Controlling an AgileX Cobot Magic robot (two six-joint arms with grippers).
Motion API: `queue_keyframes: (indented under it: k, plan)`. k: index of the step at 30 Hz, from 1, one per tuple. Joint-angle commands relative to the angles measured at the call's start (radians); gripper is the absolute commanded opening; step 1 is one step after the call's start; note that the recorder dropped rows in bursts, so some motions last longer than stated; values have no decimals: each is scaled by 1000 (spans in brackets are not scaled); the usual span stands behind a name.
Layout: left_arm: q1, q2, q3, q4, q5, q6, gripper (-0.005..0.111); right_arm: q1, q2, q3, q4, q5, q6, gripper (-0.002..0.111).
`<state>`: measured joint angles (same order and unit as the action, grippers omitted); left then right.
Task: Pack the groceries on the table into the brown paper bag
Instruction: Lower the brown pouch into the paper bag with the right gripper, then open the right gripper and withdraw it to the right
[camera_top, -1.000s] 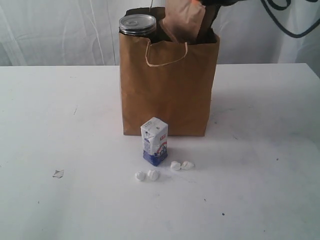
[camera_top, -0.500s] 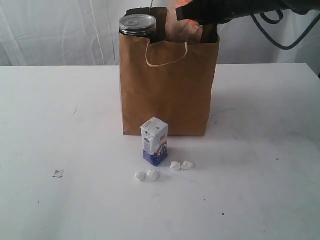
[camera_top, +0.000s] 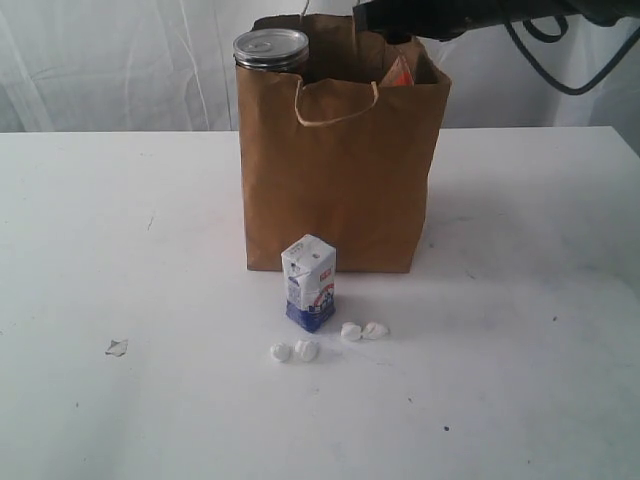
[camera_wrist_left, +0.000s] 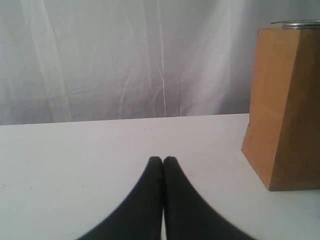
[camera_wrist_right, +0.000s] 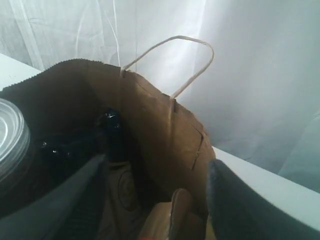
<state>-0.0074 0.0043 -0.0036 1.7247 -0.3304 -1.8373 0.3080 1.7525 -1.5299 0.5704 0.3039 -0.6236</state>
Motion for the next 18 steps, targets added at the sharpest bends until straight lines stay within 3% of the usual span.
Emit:
queue_keyframes:
  k: [1,12,18]
  plan:
    - [-5,-4,4,20,-2,3,0,-10,-31,-5,4,44,0,55]
    - [-5,-4,4,20,-2,3,0,-12,-167,-5,-276,233,0,30]
    - [-5,-4,4,20,-2,3,0,-12,-279,-5,-520,356,56,14]
